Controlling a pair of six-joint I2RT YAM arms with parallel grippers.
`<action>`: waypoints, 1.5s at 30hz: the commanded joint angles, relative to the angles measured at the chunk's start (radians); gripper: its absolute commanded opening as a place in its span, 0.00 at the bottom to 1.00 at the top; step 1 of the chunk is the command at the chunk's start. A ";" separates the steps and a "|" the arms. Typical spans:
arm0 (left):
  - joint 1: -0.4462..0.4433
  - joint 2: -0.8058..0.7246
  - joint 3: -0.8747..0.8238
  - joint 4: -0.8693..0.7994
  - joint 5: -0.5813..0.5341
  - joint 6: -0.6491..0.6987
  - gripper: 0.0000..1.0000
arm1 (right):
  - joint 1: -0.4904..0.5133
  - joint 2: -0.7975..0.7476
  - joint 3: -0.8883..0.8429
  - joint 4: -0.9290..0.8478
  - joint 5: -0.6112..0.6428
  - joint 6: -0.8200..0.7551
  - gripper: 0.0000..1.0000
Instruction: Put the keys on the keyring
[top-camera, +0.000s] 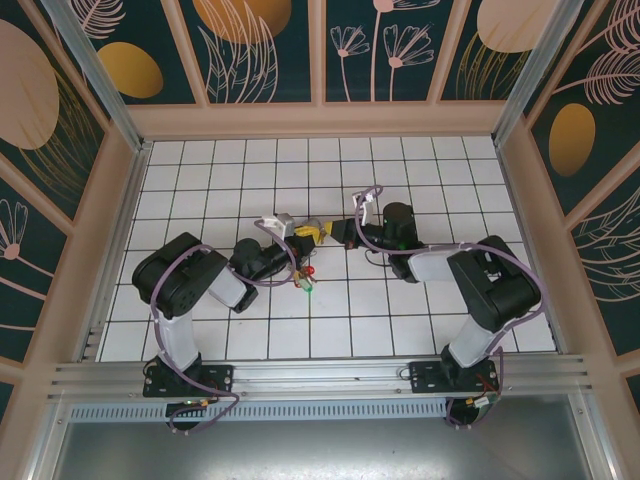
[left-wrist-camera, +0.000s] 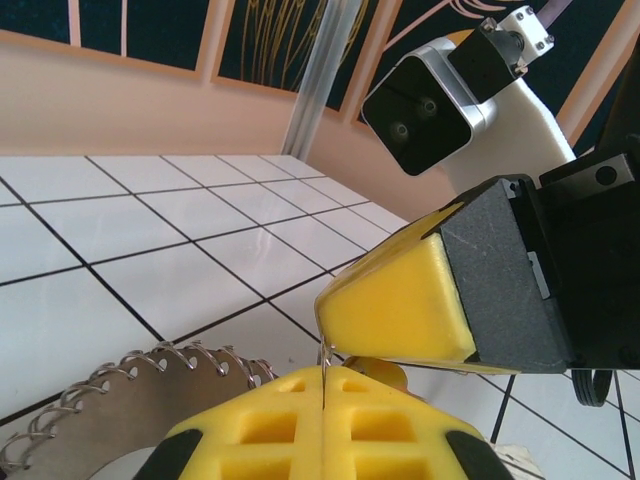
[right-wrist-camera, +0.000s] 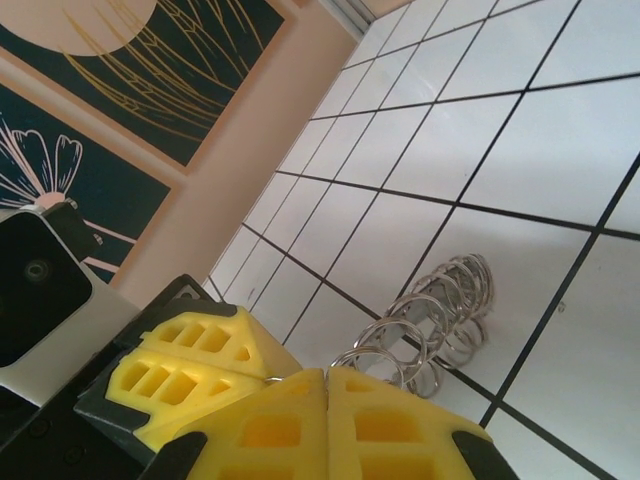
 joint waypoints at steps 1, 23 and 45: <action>0.002 0.009 -0.006 0.286 -0.036 -0.026 0.00 | -0.021 0.041 -0.006 0.074 0.006 0.088 0.00; 0.003 -0.022 0.030 0.287 -0.043 -0.051 0.00 | -0.021 0.106 -0.014 0.164 -0.033 0.296 0.14; 0.002 -0.036 0.039 0.286 0.006 -0.070 0.00 | -0.050 -0.144 -0.018 -0.142 0.081 -0.203 0.25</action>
